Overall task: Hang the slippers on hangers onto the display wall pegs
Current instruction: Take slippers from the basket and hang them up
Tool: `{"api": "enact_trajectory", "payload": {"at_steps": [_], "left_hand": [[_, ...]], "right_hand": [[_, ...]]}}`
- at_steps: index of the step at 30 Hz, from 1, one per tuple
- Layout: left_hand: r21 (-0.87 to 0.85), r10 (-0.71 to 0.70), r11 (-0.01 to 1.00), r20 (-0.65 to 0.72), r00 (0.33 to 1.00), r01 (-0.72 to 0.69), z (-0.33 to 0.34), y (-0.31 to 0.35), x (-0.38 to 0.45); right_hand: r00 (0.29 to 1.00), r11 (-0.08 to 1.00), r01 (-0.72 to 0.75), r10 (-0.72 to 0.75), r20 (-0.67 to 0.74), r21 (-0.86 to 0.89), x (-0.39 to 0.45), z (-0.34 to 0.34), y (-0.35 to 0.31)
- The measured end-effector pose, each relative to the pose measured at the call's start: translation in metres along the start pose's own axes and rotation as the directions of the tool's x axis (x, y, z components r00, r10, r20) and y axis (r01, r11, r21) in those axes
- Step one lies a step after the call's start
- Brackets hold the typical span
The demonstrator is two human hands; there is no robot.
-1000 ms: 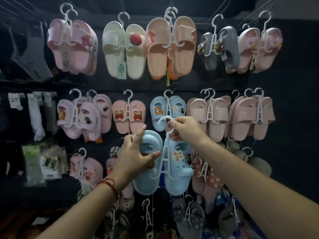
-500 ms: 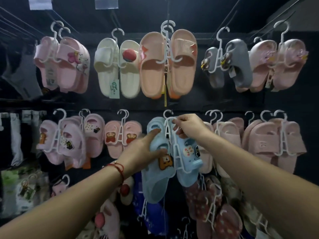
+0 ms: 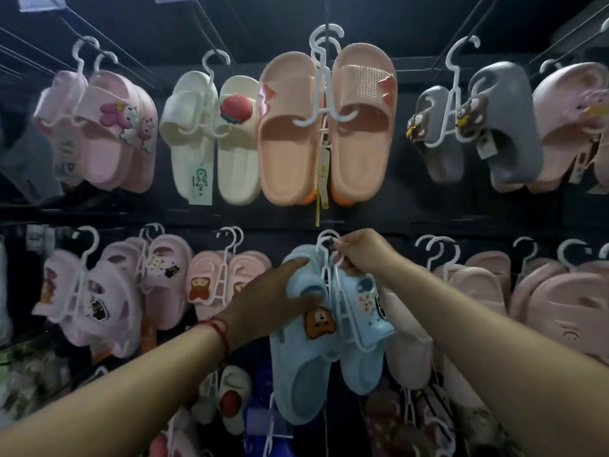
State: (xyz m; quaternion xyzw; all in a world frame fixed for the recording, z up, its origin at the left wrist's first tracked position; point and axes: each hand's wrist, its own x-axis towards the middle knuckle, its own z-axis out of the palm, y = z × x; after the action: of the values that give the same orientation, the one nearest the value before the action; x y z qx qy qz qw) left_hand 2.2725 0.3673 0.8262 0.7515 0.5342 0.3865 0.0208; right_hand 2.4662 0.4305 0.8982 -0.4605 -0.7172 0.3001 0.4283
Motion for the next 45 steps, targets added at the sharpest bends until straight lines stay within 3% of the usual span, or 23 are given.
{"api": "enact_trajectory", "payload": {"at_steps": [5, 10, 19, 24, 28, 31, 35, 39, 42, 45], "left_hand": [[0.095, -0.081, 0.992, -0.002, 0.997, 0.081, 0.016, -0.022, 0.022], [0.153, -0.157, 0.973, -0.098, 0.983, 0.171, 0.037, -0.030, 0.033], [0.126, -0.228, 0.962, -0.106, 0.968, 0.241, 0.045, -0.047, 0.049], [0.043, -0.193, 0.979, -0.107, 0.975, 0.199, 0.041, -0.052, 0.034], [0.096, -0.115, 0.987, -0.168, 0.979, 0.132, 0.028, -0.051, -0.007], [0.241, -0.104, 0.960, -0.163, 0.981, 0.142, 0.019, -0.062, -0.065], [0.426, -0.230, 0.863, -0.148, 0.962, 0.272, 0.009, -0.090, -0.158], [0.533, -0.446, 0.723, -0.125, 0.886, 0.439, 0.003, -0.114, -0.266], [0.538, -0.619, 0.630, -0.088, 0.780, 0.560, 0.010, -0.132, -0.353], [0.481, -0.743, 0.566, -0.056, 0.667, 0.670, 0.024, -0.135, -0.447]], "right_hand": [[0.998, 0.998, -0.039, 0.037, -0.055, -0.039, 0.021, 0.006, 0.003], [0.988, 0.992, -0.083, 0.069, -0.139, -0.094, 0.036, 0.010, 0.008], [0.977, 0.993, -0.084, 0.065, -0.204, -0.082, 0.040, 0.021, 0.017], [0.953, 0.991, 0.132, -0.137, -0.270, -0.036, 0.008, 0.034, 0.028], [0.900, 0.932, 0.340, -0.361, -0.246, -0.122, -0.034, 0.056, 0.047], [0.837, 0.839, 0.486, -0.527, -0.146, -0.246, -0.061, 0.084, 0.069], [0.785, 0.751, 0.620, -0.596, 0.171, -0.229, -0.098, 0.140, 0.094], [0.721, 0.759, 0.628, -0.486, 0.494, -0.169, -0.149, 0.217, 0.117], [0.623, 0.788, 0.599, -0.343, 0.703, -0.147, -0.197, 0.277, 0.142], [0.535, 0.841, 0.521, -0.188, 0.824, -0.146, -0.258, 0.331, 0.173]]}}
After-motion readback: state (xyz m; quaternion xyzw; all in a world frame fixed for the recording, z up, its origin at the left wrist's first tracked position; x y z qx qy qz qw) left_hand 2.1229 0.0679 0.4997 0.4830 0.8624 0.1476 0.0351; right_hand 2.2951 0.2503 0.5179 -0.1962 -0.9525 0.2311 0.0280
